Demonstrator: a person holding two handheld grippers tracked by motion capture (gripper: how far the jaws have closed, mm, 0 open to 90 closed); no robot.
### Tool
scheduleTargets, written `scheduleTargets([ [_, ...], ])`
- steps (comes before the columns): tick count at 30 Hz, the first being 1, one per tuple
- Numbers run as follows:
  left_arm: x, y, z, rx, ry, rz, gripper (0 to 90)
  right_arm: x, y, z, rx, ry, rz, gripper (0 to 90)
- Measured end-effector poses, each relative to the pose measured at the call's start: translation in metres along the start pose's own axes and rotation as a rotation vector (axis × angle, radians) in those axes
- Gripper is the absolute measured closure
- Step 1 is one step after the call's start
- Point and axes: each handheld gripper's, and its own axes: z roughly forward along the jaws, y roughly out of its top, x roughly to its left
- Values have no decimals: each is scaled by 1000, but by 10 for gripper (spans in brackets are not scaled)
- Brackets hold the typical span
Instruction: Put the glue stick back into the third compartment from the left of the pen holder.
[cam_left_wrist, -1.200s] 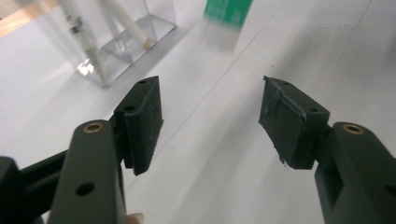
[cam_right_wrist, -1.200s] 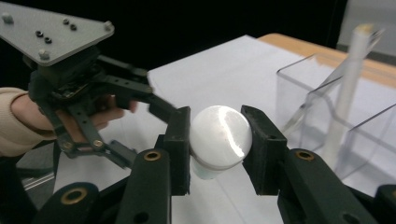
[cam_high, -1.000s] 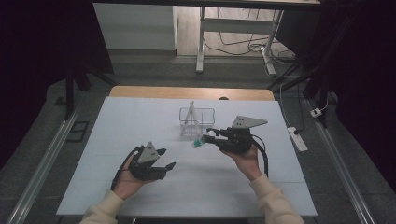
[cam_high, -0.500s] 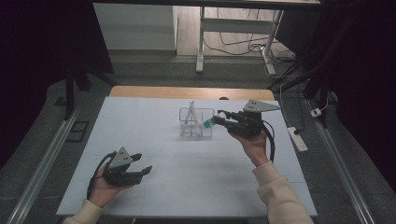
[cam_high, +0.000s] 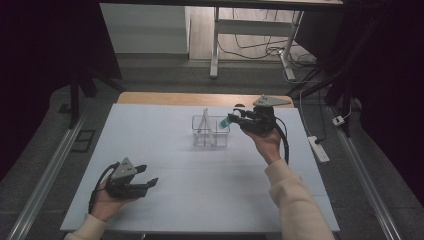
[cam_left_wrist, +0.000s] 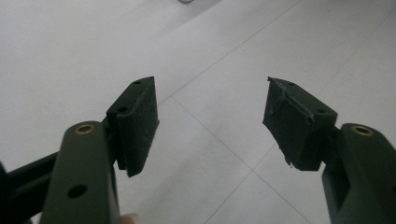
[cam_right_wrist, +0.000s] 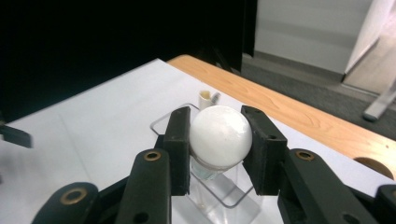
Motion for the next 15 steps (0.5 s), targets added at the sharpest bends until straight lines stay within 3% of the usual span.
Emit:
scheduleTargets([
  [5,1,-1,0,1,1,-7,350,-6,-3,16,51,-38,-2,642],
  [15,2,-1,1,4,1,-6,348,-11,-14,37,127,-53,-9,616],
])
